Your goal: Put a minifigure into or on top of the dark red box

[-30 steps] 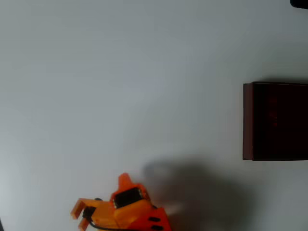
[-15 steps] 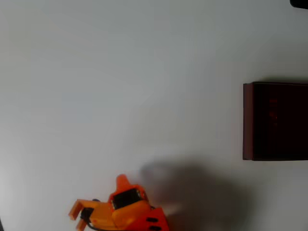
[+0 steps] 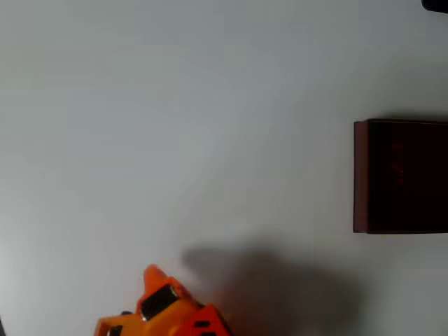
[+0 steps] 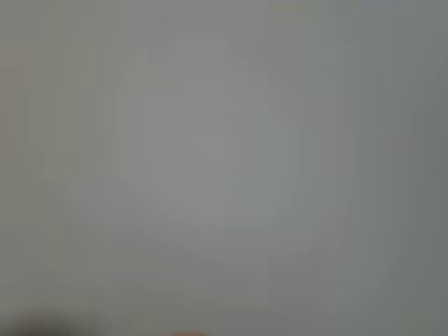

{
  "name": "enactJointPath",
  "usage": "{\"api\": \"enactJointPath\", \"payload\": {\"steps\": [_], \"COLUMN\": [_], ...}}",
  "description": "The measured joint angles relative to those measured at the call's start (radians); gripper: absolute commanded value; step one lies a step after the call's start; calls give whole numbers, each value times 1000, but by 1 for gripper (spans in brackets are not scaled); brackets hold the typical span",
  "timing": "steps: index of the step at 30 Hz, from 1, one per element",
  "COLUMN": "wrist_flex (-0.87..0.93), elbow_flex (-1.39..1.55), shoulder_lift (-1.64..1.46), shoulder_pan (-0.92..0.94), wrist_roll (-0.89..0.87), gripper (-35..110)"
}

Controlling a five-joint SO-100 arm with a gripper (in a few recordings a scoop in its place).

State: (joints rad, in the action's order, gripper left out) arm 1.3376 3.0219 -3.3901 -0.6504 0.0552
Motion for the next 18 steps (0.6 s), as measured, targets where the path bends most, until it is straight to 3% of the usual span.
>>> {"api": "enactJointPath", "payload": {"steps": [5,10,18], "wrist_flex": [0,-6,-6], "elbow_flex": [2,2,2], "shoulder_lift": [3,32,37], "shoulder_pan": [15,127,181], "wrist_roll": [-35,-146,-132], "gripper": [7,0,0]}}
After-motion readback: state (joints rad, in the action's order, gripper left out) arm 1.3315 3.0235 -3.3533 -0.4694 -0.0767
